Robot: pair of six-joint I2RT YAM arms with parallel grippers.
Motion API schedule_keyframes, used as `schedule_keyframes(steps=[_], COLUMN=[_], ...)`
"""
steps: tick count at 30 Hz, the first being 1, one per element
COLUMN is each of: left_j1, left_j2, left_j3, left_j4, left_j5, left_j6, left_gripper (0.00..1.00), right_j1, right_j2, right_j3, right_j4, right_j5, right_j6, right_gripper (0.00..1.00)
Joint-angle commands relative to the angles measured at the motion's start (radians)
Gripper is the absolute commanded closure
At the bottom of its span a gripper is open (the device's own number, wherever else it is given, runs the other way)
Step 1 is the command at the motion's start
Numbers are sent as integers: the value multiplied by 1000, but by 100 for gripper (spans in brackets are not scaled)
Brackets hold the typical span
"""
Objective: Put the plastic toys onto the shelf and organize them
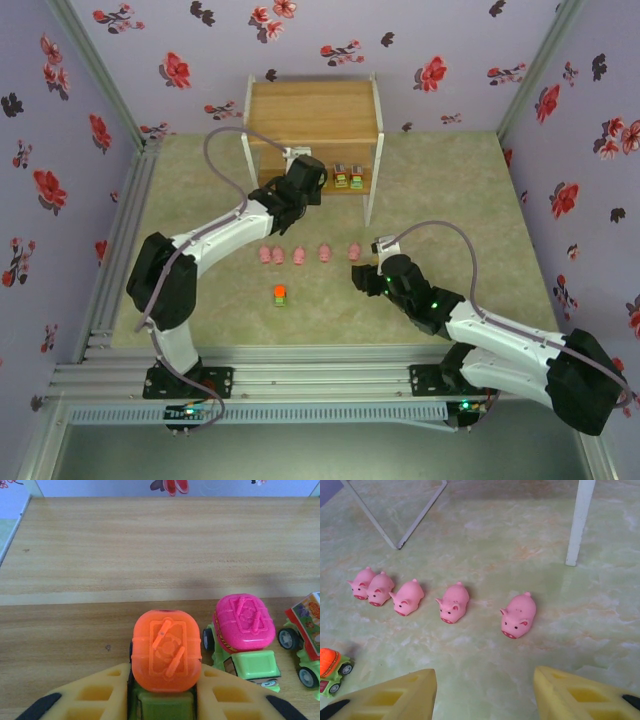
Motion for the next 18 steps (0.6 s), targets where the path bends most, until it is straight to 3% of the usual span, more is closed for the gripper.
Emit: schedule_keyframes(steps=[1,18], left_j1=[13,16], left_j2=[15,40], left_j3=[37,6], left_j4=[19,48], left_j5=[4,5], left_j6=[17,-6], left_gripper=[75,74], right_j1=[-5,-5], right_j2=[4,11], right_j3=[1,2], right_j4=[34,34], right_j5=[-15,-16], right_j6=[-20,-20], right_gripper=[63,63])
